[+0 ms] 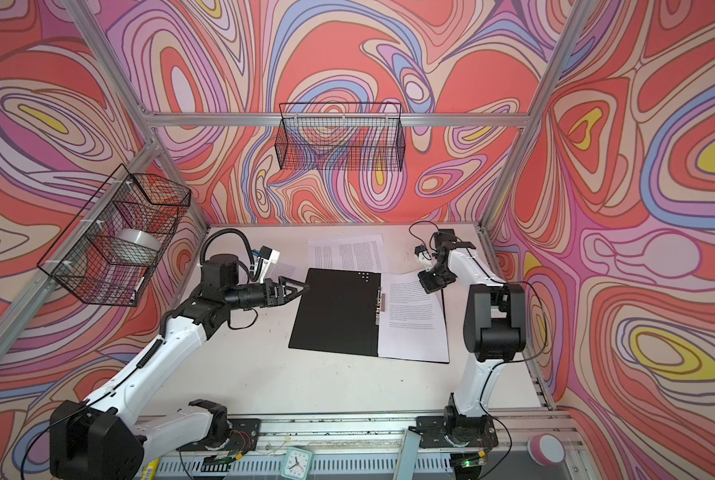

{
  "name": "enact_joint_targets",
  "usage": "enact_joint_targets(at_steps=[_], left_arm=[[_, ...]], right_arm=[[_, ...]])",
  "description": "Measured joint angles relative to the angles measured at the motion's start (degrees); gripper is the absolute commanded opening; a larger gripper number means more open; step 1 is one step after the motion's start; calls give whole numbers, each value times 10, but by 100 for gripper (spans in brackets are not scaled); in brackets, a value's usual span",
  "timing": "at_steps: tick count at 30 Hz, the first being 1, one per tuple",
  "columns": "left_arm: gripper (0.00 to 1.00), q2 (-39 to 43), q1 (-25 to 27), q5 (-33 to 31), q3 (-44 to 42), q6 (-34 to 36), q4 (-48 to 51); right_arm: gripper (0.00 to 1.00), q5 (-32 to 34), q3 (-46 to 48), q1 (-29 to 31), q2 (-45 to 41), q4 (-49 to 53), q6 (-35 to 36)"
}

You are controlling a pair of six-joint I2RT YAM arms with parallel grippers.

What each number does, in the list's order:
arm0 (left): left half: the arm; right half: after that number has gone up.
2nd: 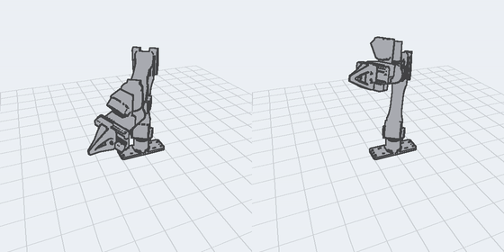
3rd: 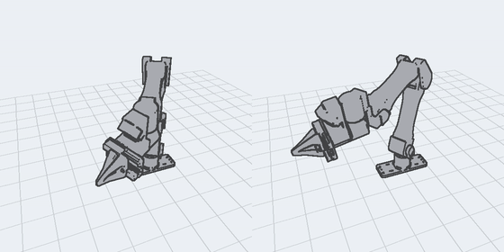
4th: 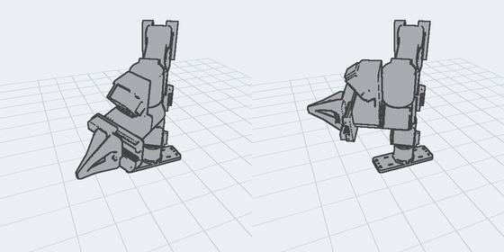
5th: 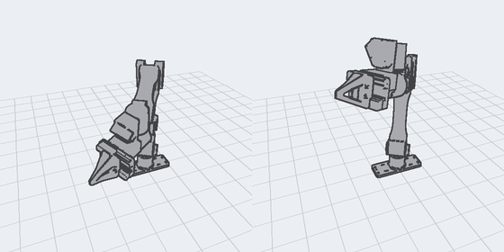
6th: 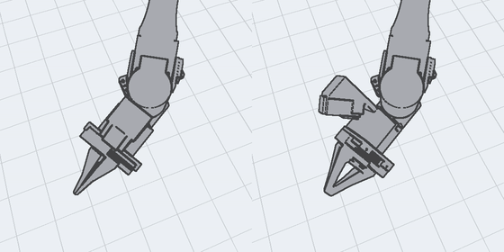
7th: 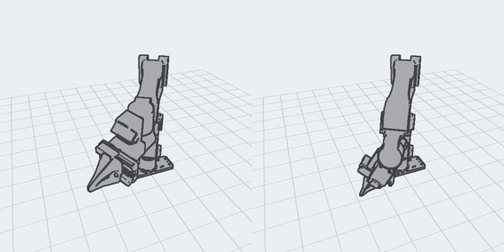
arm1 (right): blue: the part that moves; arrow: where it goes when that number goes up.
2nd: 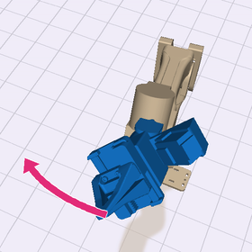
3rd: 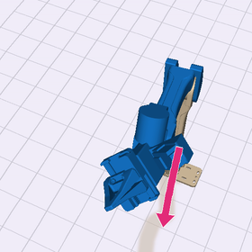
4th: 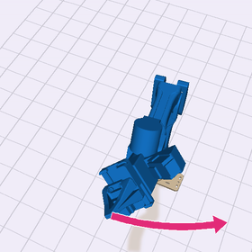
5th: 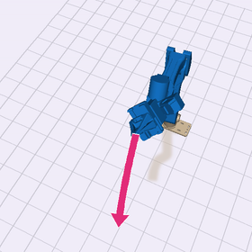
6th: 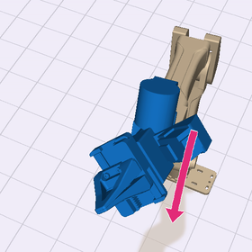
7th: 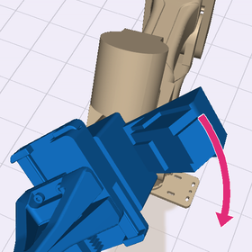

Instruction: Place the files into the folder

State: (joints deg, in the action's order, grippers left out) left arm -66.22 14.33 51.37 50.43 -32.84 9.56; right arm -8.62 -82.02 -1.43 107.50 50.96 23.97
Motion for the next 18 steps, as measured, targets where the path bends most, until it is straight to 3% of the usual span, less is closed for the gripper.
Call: enact_joint_targets(at_steps=[18], left_arm=[[100,0,0,0,0,0,0]], right_arm=[[0,-4,5,-7,0,-5,-12]])
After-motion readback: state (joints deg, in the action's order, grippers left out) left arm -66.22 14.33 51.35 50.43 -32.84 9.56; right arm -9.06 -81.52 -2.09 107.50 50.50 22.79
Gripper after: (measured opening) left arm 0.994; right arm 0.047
